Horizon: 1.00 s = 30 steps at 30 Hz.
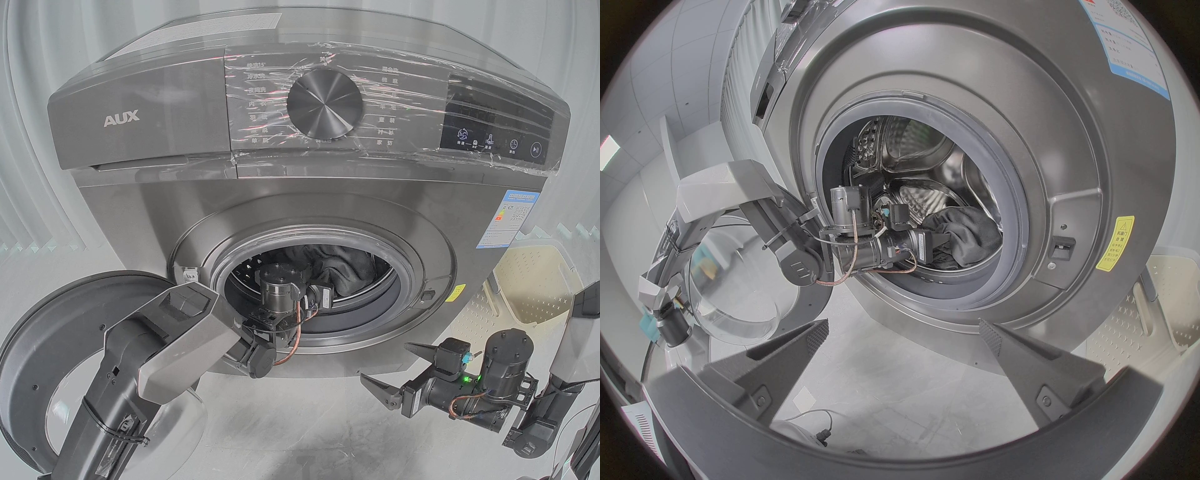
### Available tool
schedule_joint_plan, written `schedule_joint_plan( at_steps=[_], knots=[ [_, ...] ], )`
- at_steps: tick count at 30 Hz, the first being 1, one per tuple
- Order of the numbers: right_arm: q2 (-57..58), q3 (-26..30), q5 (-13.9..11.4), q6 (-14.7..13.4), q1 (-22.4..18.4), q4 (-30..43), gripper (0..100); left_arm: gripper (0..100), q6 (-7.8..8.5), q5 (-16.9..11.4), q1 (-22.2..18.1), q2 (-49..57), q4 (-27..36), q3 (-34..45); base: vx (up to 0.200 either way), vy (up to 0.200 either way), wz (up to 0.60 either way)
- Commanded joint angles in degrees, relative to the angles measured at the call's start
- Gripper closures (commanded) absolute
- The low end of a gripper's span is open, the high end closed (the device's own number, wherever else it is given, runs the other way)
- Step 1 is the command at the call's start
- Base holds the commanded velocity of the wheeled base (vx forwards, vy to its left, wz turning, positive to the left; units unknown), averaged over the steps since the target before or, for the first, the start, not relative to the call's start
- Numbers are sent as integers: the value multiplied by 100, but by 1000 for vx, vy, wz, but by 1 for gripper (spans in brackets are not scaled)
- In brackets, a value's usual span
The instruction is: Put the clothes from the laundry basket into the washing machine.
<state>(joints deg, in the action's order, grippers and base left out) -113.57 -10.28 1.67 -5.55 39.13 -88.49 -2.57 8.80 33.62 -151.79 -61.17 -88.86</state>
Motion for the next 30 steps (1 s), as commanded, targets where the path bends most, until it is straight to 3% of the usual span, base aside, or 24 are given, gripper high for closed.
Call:
schedule_joint_plan(
  at_steps=[1,9,12,25,26,30],
  knots=[
    [-16,-1,0,1,7,-1,0,100,-6,51,-57,-352,9,-334,0,0,0],
    [-34,-1,0,1,7,-1,0,100,-33,465,-330,-870,220,-2048,0,0,0],
    [-43,-1,0,1,7,-1,0,100,-68,500,-383,-949,352,-2531,0,0,0],
    [-43,-1,0,1,-2,-1,0,100,-68,500,-418,-1029,387,-2573,0,0,0],
    [-43,8,0,-8,-2,-1,0,0,-59,500,-418,-1029,387,-2573,0,0,0],
    [-43,-1,0,-8,-11,-1,0,0,-77,500,-374,-967,369,-2470,0,0,0]
  ],
)
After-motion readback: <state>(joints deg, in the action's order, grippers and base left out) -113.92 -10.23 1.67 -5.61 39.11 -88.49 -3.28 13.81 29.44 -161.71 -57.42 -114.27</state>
